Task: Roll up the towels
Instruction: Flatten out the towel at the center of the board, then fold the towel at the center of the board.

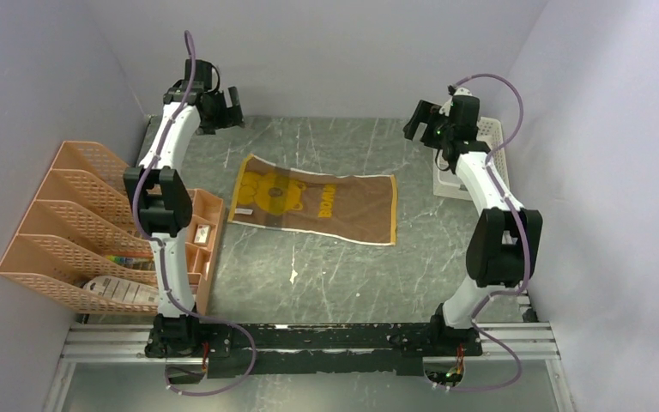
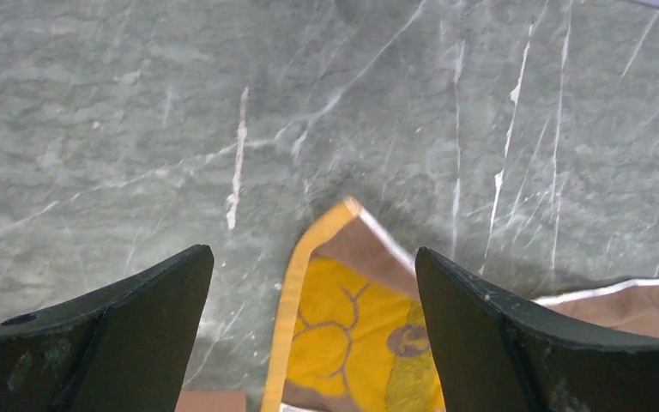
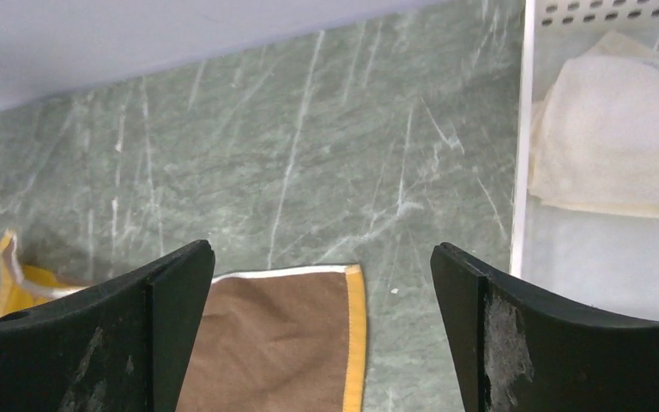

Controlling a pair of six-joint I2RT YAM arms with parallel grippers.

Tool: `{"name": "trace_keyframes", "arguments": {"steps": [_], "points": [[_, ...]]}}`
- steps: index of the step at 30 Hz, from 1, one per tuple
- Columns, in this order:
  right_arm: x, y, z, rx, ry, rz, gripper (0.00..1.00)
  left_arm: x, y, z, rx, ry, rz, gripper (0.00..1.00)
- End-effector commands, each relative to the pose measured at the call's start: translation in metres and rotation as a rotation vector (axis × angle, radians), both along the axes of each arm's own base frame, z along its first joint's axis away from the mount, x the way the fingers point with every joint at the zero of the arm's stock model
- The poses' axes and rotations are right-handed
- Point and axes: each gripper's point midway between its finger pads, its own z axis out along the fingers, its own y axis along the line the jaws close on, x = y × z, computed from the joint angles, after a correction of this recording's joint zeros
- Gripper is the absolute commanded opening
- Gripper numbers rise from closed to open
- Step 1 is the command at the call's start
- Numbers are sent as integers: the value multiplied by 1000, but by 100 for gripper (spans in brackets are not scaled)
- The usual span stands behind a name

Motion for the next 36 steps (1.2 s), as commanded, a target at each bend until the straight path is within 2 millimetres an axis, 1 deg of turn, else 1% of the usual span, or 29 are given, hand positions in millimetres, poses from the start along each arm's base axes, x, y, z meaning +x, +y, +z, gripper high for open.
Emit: {"name": "trace_keyframes", "arguments": {"steps": [1, 2, 4, 5, 7, 8, 10, 13, 15, 16, 17, 18, 21, 24, 26, 29, 31, 34, 35, 36], "points": [[-12, 8, 70, 2, -215, 49, 100, -19, -1, 49, 16, -78, -55, 99], [-16, 13, 62, 8, -207, 71, 100, -25, -3, 40, 9, -68, -68, 100], [-22, 24, 43, 19, -179, 127, 98, -36, -5, 11, 9, -17, -101, 99], [-25, 32, 29, 17, -147, 160, 97, -41, -6, -1, 13, 11, -121, 100], [-31, 42, 2, 0, -86, 207, 94, -47, -9, -19, 19, 40, -165, 99], [-34, 44, -14, -10, -53, 211, 93, -49, -9, -25, 23, 46, -181, 98], [-38, 41, -42, -17, -6, 192, 92, -46, -4, -34, 38, 61, -179, 95], [-35, 37, -70, -33, 57, 181, 90, -35, 1, -49, 3, 79, -195, 88], [-30, 39, -83, -30, 96, 196, 83, -24, 4, -60, -11, 89, -218, 77], [-28, 41, -87, -24, 109, 205, 80, -18, 4, -61, -23, 90, -235, 74], [-26, 43, -91, -17, 120, 214, 79, -14, 4, -70, -33, 107, -252, 73], [-24, 44, -96, -14, 129, 219, 78, -11, 4, -72, -37, 109, -265, 72], [-18, 46, -108, -7, 154, 228, 77, -5, 2, -80, -41, 106, -286, 77], [-14, 46, -120, -9, 186, 237, 76, -8, 1, -96, -54, 136, -289, 77], [-14, 46, -123, -12, 196, 240, 75, -15, 0, -107, -58, 160, -293, 77], [-14, 45, -128, -16, 200, 234, 75, -20, 0, -117, -61, 169, -292, 79], [-15, 45, -130, -18, 205, 232, 75, -18, -3, -120, -73, 162, -300, 80], [-15, 44, -134, -17, 215, 226, 75, -14, -13, -125, -121, 151, -328, 82], [-15, 43, -136, -19, 220, 220, 74, -10, -16, -124, -130, 146, -335, 82], [-14, 42, -137, -23, 226, 214, 73, -9, -18, -127, -133, 152, -341, 82]]}}
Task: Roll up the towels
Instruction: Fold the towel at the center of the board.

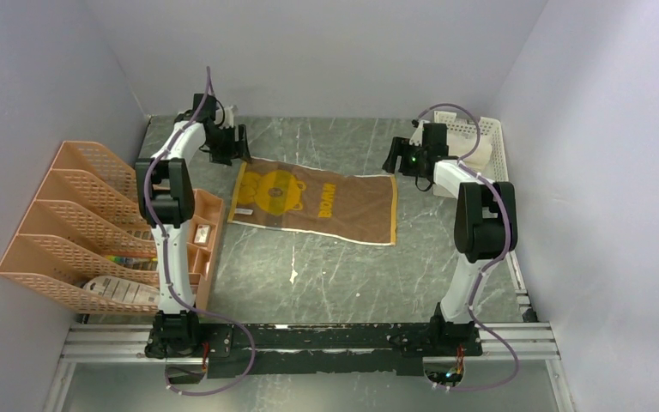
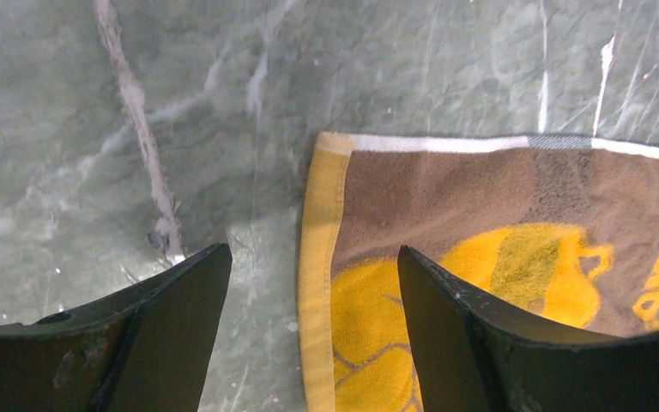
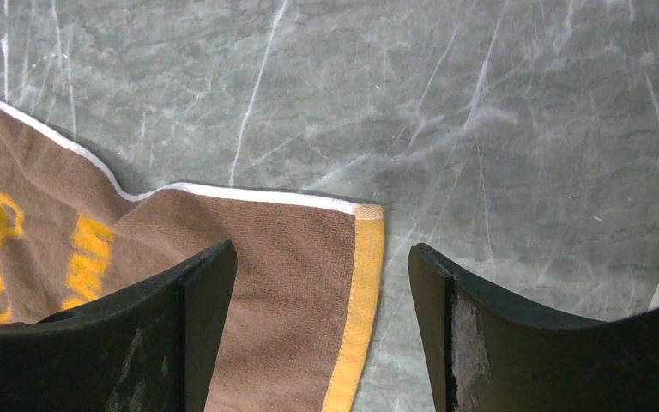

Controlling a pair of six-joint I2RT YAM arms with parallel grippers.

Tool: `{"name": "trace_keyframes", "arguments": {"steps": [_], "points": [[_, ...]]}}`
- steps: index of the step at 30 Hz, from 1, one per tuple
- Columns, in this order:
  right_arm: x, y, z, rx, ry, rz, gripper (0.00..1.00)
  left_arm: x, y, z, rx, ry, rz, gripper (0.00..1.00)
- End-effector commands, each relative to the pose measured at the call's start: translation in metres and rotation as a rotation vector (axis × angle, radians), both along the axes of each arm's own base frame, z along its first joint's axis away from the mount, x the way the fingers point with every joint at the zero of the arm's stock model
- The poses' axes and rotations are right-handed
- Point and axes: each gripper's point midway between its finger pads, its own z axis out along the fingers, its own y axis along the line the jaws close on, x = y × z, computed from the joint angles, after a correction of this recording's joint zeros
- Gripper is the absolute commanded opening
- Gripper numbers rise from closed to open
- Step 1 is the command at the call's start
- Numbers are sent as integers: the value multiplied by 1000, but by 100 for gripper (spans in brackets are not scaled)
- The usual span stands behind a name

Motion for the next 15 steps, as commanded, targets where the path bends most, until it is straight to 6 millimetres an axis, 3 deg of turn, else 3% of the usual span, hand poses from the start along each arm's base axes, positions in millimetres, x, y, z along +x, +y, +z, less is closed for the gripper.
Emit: {"name": "trace_keyframes", "arguments": {"steps": [1, 9, 12, 15], "points": [[3, -4, -9, -24, 23, -11, 73, 19, -19, 4, -64, -55, -60, 82], [1, -9, -17, -57, 53, -15, 71, 26, -26, -15, -20, -45, -57, 81], [-1, -9, -19, -59, 58, -14, 70, 25, -32, -19, -25, -42, -68, 74], [-2, -9, -20, -57, 60, -13, 70, 21, -41, -22, -9, -39, -90, 59]]}}
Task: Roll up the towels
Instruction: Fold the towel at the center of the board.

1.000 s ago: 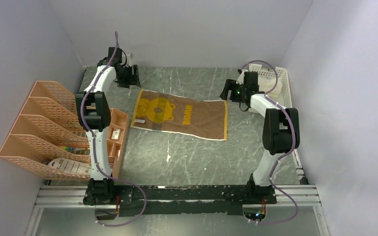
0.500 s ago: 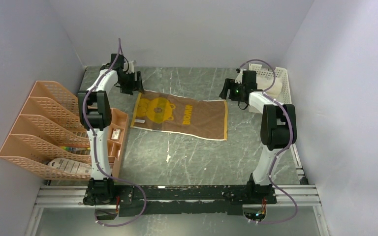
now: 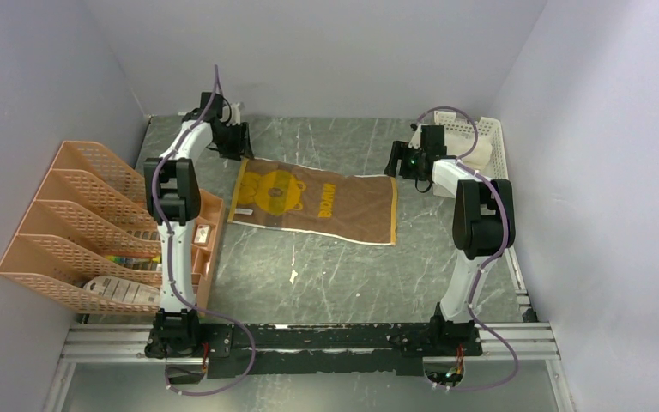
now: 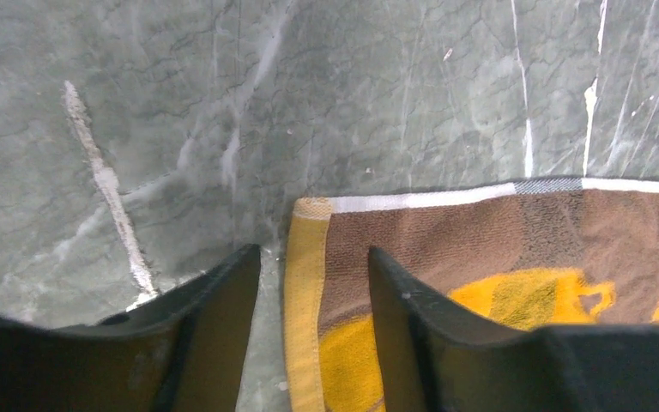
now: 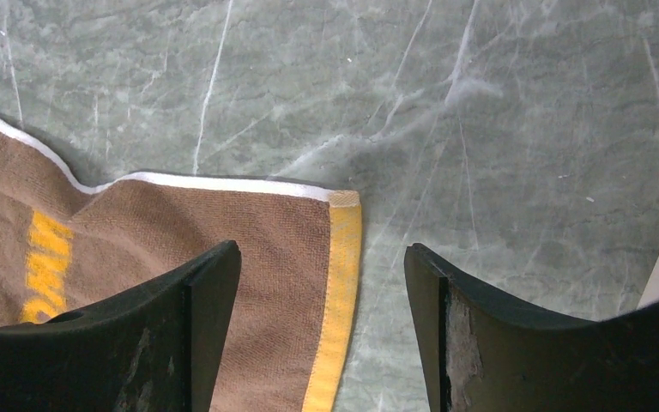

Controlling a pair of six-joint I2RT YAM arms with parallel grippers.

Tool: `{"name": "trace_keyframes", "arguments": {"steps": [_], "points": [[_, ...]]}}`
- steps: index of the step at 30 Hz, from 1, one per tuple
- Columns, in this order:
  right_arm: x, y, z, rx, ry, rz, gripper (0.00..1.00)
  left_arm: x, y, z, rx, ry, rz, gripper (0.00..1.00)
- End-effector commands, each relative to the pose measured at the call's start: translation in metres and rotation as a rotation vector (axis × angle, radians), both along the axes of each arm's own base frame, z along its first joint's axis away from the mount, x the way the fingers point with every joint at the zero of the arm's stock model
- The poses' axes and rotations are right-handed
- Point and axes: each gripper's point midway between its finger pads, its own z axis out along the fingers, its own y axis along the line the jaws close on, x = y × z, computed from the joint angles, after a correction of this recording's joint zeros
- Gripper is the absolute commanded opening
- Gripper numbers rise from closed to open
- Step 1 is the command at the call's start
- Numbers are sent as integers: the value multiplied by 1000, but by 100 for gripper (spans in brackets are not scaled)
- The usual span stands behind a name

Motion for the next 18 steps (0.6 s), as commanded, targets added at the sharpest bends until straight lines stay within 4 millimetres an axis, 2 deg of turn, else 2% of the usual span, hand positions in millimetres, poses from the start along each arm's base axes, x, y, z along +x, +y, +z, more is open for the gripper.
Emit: {"name": "trace_keyframes", "arguments": {"steps": [1, 2, 3, 8, 10, 12, 16, 18], "points": [[3, -1, 0, -14, -5, 3, 70, -4, -21, -19, 28, 12, -47, 53], [2, -1, 1, -14, -6, 3, 70, -5, -21, -22, 48, 16, -45, 43], [2, -2, 0, -14, -5, 3, 70, -6, -21, -26, 65, 23, -38, 39], [0, -2, 3, -25, -7, 12, 70, -7, -13, -37, 122, 37, 45, 36], [0, -3, 5, -33, -10, 13, 70, -6, -10, -36, 132, 31, 71, 31], [-1, -5, 7, -42, -14, 11, 70, -6, -7, -39, 150, 34, 98, 9], [0, -6, 5, -47, -12, 6, 70, -7, -2, -39, 180, 31, 113, 7], [2, -6, 1, -45, -5, 3, 70, -6, 2, -31, 192, 11, 122, 7]]}}
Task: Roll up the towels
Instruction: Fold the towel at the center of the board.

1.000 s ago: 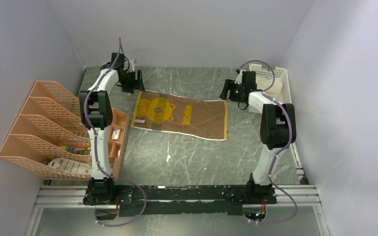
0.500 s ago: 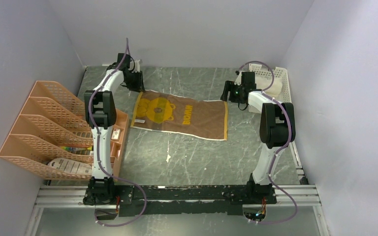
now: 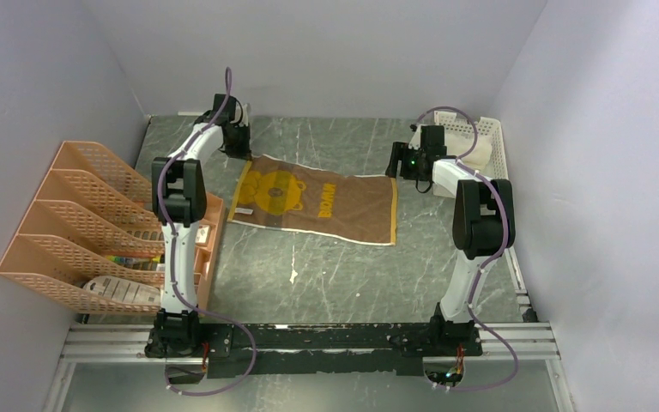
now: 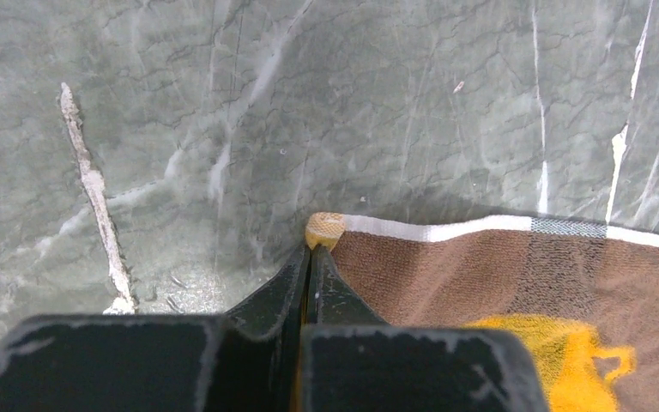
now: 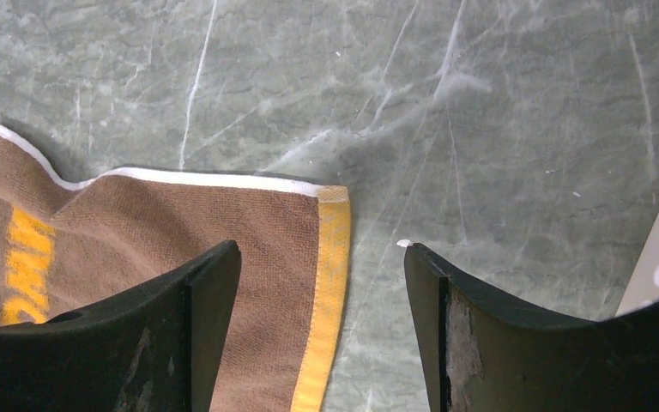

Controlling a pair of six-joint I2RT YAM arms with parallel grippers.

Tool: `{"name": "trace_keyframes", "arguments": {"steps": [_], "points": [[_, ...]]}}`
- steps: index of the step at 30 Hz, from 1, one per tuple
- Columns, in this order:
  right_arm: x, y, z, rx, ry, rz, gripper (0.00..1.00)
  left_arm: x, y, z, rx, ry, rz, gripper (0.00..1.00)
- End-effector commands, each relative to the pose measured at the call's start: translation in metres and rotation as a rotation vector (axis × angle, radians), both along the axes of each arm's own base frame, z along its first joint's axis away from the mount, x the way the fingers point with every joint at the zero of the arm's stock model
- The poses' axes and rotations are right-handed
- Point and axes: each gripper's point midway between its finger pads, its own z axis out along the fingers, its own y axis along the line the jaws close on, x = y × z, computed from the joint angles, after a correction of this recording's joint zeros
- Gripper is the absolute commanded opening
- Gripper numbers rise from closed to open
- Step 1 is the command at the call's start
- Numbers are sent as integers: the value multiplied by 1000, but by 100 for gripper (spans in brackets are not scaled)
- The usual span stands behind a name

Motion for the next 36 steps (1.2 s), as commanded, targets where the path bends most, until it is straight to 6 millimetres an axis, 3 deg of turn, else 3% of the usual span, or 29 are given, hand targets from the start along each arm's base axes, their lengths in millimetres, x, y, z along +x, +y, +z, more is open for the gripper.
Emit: {"name": "trace_keyframes", "arguments": {"steps": [1, 4, 5, 11, 22, 25, 29, 32, 36], "points": [[6, -2, 2, -18, -9, -4, 70, -12, 11, -14, 78, 30, 44, 7], [19, -3, 5, -20, -18, -9, 68, -8, 12, 4, 75, -13, 48, 7], [22, -3, -4, -25, 3, -10, 67, -7, 12, 10, 74, -22, 49, 7], [31, 1, -10, -52, 23, 13, 58, -1, 10, 36, 62, -65, 44, 7], [5, 17, -47, -139, 121, 65, 49, -3, 10, 41, 57, -67, 33, 7], [0, 15, -53, -146, 143, 63, 39, -4, 13, 42, 57, -66, 36, 7], [-4, 11, -59, -168, 179, 53, 0, -4, 18, 45, 50, -72, 43, 7], [-5, 7, -56, -183, 178, 37, 0, -4, 21, 46, 42, -72, 47, 7], [5, -1, -30, -179, 101, -5, 0, -3, 26, 50, 30, -82, 55, 7]]}}
